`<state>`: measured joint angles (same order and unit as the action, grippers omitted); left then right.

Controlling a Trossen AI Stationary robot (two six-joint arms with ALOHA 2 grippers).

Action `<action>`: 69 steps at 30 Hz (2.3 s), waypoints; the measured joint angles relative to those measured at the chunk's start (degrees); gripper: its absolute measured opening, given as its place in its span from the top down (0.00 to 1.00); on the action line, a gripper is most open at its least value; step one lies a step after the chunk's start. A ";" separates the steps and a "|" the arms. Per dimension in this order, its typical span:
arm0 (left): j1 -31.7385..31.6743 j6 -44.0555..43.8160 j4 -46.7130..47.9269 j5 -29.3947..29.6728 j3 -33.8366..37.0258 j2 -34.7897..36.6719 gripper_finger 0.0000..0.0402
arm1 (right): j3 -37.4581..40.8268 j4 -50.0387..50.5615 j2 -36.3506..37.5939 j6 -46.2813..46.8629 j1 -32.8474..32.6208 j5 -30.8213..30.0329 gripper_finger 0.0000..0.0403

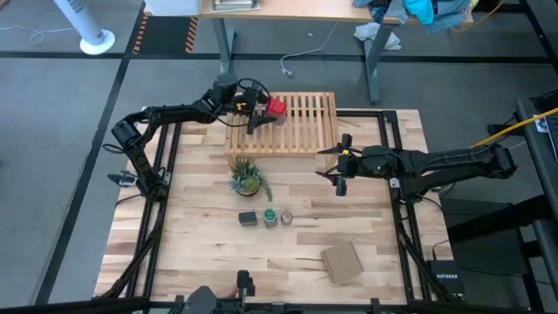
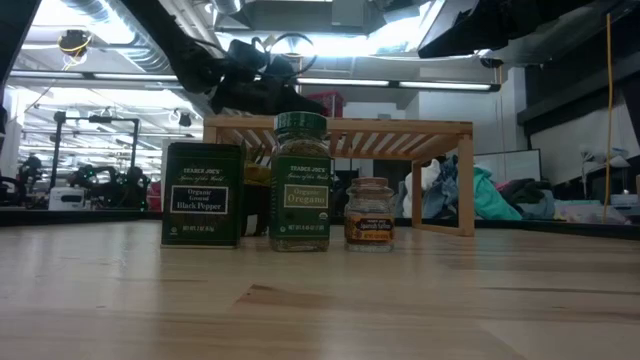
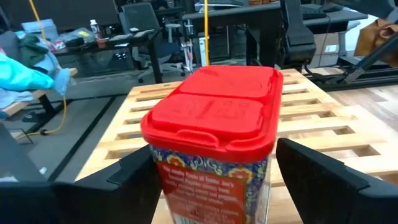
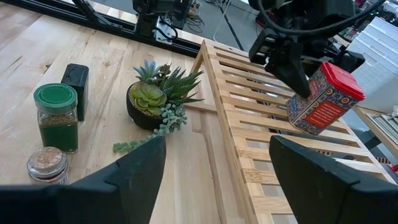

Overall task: Shelf spices
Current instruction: Remove the red seasoning can from the shelf

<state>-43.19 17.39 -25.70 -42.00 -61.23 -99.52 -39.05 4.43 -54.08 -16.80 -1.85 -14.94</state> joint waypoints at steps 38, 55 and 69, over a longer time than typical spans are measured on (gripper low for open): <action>14.77 2.96 50.24 26.42 0.00 36.87 0.58 | 0.02 0.04 -0.02 -0.01 0.00 0.00 0.28; 46.78 -25.40 75.06 63.44 3.09 42.24 0.58 | 0.02 0.03 -0.02 0.00 0.00 0.00 0.28; 60.17 -43.89 54.10 72.21 27.86 53.29 0.58 | 0.02 0.01 -0.04 -0.01 0.00 0.00 0.28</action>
<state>16.98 -26.50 28.40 30.21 -33.38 -46.23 -39.03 4.44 -54.13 -16.81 -1.85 -14.94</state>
